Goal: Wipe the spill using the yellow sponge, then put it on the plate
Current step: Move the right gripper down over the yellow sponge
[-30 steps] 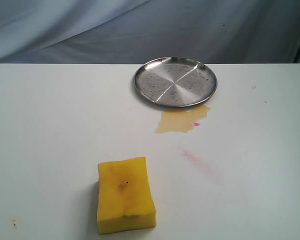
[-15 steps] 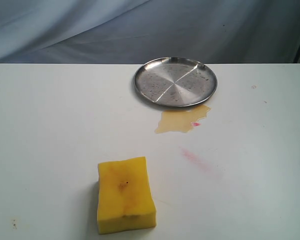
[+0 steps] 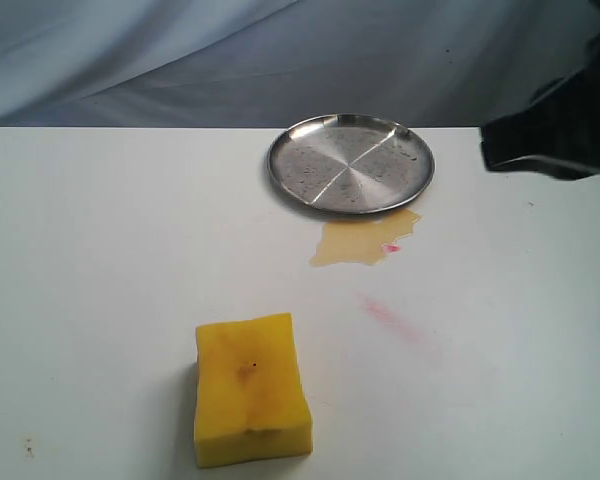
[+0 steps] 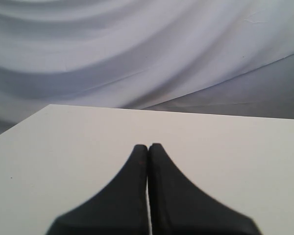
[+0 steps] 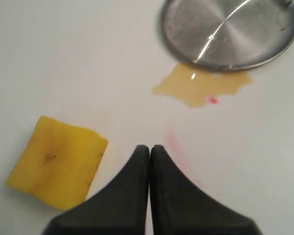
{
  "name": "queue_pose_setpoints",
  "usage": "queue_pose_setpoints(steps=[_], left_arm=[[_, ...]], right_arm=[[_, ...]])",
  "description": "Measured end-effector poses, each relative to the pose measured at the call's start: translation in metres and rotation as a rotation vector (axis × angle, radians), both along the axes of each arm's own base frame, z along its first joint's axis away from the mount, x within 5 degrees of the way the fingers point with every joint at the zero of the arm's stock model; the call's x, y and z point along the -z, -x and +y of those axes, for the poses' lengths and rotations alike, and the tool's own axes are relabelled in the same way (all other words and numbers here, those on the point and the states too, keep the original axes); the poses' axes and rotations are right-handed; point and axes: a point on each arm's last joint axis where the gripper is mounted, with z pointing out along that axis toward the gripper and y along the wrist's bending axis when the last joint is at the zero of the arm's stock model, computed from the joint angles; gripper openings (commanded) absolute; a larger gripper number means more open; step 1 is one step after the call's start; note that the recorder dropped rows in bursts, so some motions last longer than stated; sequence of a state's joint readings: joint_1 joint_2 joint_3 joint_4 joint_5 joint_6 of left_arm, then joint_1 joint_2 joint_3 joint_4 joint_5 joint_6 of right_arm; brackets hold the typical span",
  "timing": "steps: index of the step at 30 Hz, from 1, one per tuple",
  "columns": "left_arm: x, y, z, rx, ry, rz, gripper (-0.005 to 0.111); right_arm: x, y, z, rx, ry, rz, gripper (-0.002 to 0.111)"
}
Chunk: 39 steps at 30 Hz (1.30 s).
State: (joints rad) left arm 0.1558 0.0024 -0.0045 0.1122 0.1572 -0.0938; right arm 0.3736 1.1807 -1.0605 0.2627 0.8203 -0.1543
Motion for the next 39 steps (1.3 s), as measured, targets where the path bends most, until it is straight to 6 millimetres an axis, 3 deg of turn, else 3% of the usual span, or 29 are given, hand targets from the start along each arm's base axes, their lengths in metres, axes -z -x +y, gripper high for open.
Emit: queue_pose_setpoints(steps=[3,5,7,10,13,25,34,39], left_arm=[[0.000,0.000,0.000,0.000,0.000,0.000,0.000],[0.000,0.000,0.000,0.000,0.000,0.000,0.000],[0.000,0.000,0.000,0.000,0.000,0.000,0.000],[0.000,0.000,0.000,0.000,0.000,0.000,0.000],[0.000,0.000,0.000,0.000,0.000,0.000,0.000],[0.000,0.000,0.000,0.000,0.000,0.000,0.000],[0.000,0.000,0.000,0.000,0.000,0.000,0.000],[0.000,0.000,0.000,0.000,0.000,0.000,0.000]], right_arm=[[0.029,-0.017,0.023,-0.042,0.005,0.141,0.000],[0.051,-0.027,0.035,-0.060,0.023,0.224,0.006],[0.074,-0.036,0.048,-0.066,0.020,0.311,0.020],[0.099,-0.044,0.064,-0.063,0.006,0.386,0.050],[0.122,-0.051,0.076,-0.062,0.015,0.423,0.066],[0.173,-0.045,0.127,-0.138,0.059,0.423,0.067],[0.198,-0.037,0.147,-0.166,0.084,0.432,0.066],[0.203,-0.034,0.153,-0.170,0.082,0.434,0.053]])
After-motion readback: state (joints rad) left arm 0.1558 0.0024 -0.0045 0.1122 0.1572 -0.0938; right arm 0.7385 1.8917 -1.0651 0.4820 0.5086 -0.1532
